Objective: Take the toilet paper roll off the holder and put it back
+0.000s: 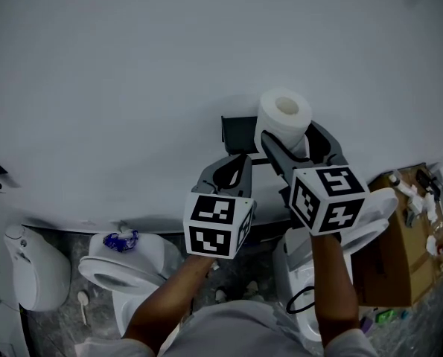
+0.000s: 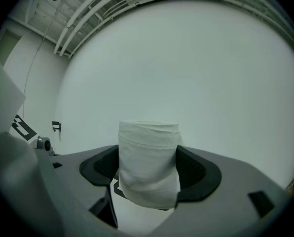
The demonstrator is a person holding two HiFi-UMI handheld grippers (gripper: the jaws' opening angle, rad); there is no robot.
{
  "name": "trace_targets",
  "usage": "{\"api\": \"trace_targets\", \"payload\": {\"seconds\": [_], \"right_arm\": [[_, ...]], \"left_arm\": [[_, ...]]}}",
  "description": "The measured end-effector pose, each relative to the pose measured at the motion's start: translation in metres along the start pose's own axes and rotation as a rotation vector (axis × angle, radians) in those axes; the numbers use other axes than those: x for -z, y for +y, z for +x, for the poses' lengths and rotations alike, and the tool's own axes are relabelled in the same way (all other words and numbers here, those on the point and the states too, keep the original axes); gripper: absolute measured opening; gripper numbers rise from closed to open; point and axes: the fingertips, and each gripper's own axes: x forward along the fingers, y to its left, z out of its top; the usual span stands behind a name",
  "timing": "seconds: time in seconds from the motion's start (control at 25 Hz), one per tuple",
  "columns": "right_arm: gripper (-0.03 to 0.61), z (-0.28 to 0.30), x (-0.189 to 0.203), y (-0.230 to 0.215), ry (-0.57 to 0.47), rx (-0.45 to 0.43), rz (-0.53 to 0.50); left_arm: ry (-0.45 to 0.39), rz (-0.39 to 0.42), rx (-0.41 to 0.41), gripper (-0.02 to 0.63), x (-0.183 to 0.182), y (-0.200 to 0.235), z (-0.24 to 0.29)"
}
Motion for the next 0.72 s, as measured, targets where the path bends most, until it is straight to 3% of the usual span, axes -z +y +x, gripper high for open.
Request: {"api": "trace_targets", "payload": {"seconds": [0.32, 0.72], "right_arm": [[0.353, -0.014, 0.005, 0.010, -0.002, 0.032, 0.007], [0.353, -0.043, 0.011, 0.007, -0.019, 0.004, 0.007]], "left_arm": [[-0.001, 0.011, 0.036, 0.003, -0.001, -0.001, -0.007], [-0.012, 0.007, 0.003, 0.003, -0.002, -0.019, -0.012]]}}
